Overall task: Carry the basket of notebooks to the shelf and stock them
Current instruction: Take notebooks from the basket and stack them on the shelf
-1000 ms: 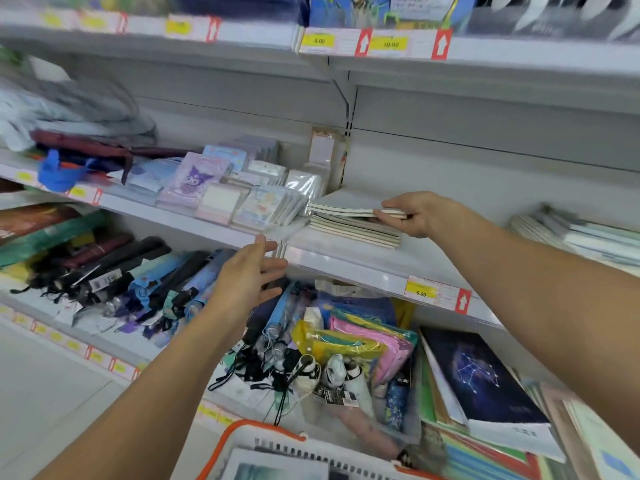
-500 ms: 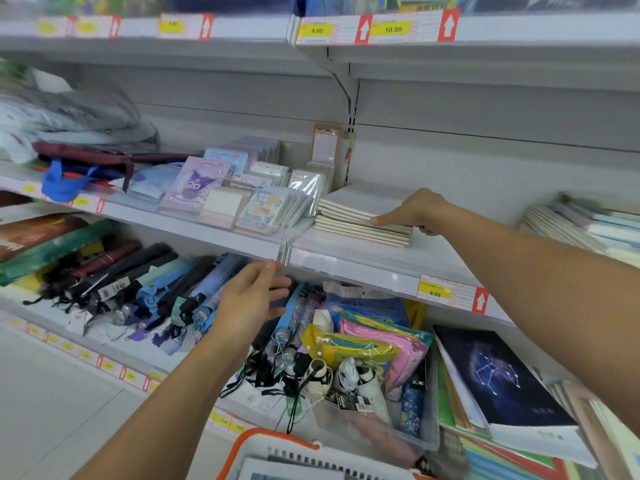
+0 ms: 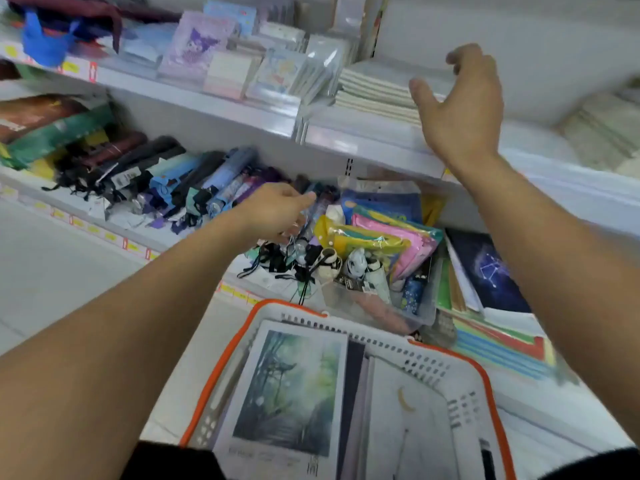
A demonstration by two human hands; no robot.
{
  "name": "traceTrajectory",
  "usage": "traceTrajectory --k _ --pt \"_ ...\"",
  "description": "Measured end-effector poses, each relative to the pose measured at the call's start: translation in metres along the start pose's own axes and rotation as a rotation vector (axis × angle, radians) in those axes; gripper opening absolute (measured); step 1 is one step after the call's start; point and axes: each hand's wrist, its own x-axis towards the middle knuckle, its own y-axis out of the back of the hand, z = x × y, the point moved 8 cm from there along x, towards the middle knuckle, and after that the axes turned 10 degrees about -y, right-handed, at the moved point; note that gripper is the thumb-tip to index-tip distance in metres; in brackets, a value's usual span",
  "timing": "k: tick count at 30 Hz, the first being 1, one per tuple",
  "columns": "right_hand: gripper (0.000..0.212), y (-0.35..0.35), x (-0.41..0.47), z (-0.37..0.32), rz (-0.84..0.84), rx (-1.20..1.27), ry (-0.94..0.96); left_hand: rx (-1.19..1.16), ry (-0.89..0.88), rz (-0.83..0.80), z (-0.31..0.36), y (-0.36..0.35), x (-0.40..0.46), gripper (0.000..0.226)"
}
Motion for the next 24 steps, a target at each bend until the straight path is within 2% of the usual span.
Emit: traceTrajectory --k 1,2,3,5,6,7,9,13,19,24 --pt "0.041 -0.001 -0.044 -0.003 0.038 0.145 0.046 0.171 0.037 -0.113 -0.011 -0.006 -0.001 0.033" --pt "0.037 -0.018 -0.089 0.003 -0.046 0.19 0.031 0.334 0.078 -0.229 -0.022 -0.01 -0.003 0.039" --pt "0.044 -0.049 -0.136 0.02 -0.241 0.14 -0.048 0.465 0.126 -0.332 -0.035 -0.013 -0.007 0.046" --pt "0.068 -0.116 -0.242 0.073 -0.766 -0.112 -0.337 0.654 0.212 -0.5 -0.058 -0.016 -0.017 0.053" --pt "0.072 -0.136 -0.289 0.103 -0.939 -0.223 -0.476 0.714 0.245 -0.577 -0.066 -0.017 -0.024 0.054" --pt "0.072 -0.145 -0.324 0.127 -1.022 -0.299 -0.571 0.747 0.27 -0.631 -0.072 -0.017 -0.03 0.055" --pt "0.064 -0.15 -0.366 0.156 -1.031 -0.328 -0.64 0.735 0.295 -0.682 -0.079 -0.018 -0.039 0.055" --pt "0.06 -0.148 -0.387 0.178 -0.905 -0.189 -0.763 0.661 0.25 -0.678 -0.079 -0.02 -0.044 0.053" --pt "0.055 -0.151 -0.392 0.183 -0.959 -0.12 -0.852 0.664 0.222 -0.672 -0.075 -0.028 -0.044 0.052" --pt "0.03 -0.147 -0.394 0.198 -0.945 0.029 -1.026 0.655 0.23 -0.694 -0.073 -0.031 -0.048 0.052"
